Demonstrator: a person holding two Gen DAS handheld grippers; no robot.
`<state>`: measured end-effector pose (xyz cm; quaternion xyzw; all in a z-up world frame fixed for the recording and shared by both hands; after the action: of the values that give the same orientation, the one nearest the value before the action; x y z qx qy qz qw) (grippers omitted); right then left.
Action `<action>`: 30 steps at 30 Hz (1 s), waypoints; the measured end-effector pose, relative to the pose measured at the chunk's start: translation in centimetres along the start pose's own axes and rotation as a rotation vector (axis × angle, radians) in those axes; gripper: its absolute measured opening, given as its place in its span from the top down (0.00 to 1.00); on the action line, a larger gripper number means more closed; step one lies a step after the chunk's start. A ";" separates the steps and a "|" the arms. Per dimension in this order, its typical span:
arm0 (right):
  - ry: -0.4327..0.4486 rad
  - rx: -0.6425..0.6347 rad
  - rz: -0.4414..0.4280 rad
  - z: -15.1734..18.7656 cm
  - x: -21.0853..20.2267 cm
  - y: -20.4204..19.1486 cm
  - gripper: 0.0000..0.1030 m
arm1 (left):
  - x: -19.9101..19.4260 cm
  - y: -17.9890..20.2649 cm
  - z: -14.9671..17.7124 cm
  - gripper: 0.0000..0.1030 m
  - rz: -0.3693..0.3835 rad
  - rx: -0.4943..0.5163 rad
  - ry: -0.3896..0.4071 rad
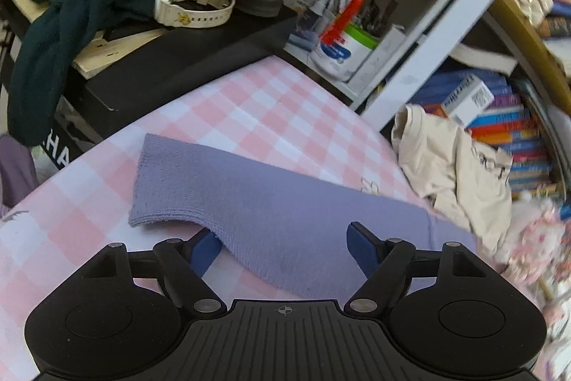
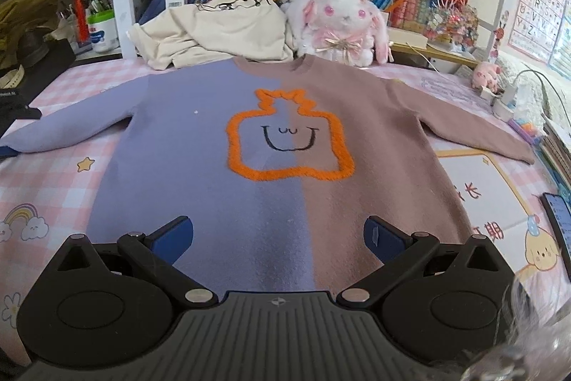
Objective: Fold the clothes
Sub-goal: 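Move the left gripper to the lavender sleeve cuff and grasp it, then lift the lavender sleeve with the left gripper and fold it across the sweater body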
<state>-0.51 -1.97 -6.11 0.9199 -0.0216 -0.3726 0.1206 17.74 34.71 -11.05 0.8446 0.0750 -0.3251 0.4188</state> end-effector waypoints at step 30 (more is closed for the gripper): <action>-0.031 -0.010 0.018 0.9 -0.1 1.1 0.00 | -0.6 -6.6 -4.0 0.91 0.035 -0.360 0.020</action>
<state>-1.17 -3.20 -6.43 0.9132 -0.0301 -0.3856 0.1284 16.63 41.98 -13.28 0.7603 0.1215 -0.2906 0.5681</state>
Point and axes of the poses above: each gripper's, at about its wrist camera, not at the fingertips, and x roughly the way its jaws point, y to its right, z to its underside, the point moved 10 cm from there along x, roughly the way its jaws point, and after that the axes turned 15 degrees about -x, right-handed, at the moved point
